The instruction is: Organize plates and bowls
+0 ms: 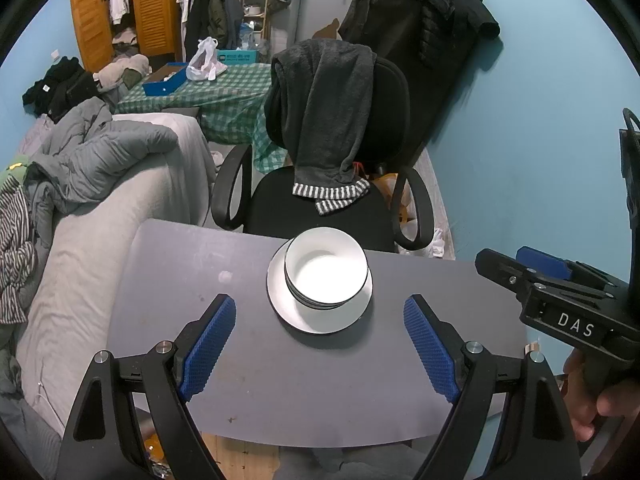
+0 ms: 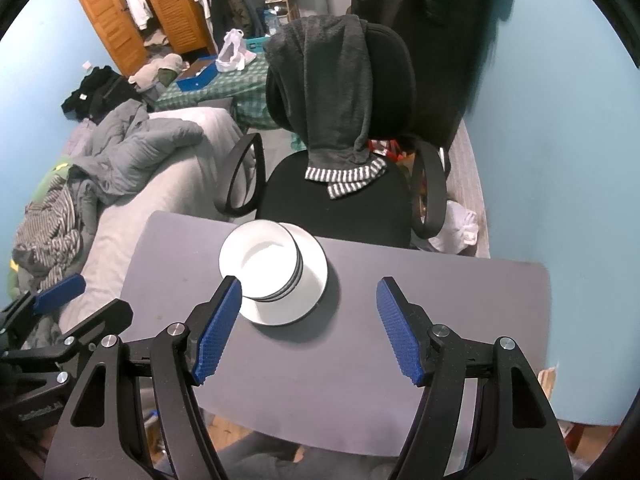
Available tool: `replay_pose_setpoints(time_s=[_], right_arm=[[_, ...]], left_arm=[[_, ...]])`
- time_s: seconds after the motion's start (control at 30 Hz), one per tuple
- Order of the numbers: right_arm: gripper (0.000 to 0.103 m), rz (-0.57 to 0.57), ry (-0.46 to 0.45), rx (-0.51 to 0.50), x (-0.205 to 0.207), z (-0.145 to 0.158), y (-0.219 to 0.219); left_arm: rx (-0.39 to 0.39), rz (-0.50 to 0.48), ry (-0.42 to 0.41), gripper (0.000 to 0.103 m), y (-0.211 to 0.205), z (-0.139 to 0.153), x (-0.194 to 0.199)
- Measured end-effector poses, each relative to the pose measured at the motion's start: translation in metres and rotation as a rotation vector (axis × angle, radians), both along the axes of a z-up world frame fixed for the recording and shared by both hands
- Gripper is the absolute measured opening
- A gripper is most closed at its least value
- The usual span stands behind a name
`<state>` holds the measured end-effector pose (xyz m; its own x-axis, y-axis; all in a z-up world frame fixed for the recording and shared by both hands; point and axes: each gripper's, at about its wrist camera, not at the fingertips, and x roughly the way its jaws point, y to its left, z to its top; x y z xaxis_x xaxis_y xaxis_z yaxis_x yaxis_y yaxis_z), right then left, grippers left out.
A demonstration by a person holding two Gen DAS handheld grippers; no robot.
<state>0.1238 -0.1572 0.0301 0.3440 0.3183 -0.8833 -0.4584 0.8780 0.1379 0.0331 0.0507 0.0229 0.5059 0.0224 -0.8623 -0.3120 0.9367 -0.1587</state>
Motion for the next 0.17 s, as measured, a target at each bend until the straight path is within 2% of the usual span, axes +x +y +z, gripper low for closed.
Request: replay_pose_setpoints(time_s=[0.17], right_arm=[[0.069,0.001,0.0,0.0,0.0007,-0.0001,0.0003]], left_arm=[[0.003,0.006,0.004,0.087,0.0012,-0.0005,-0.0021]])
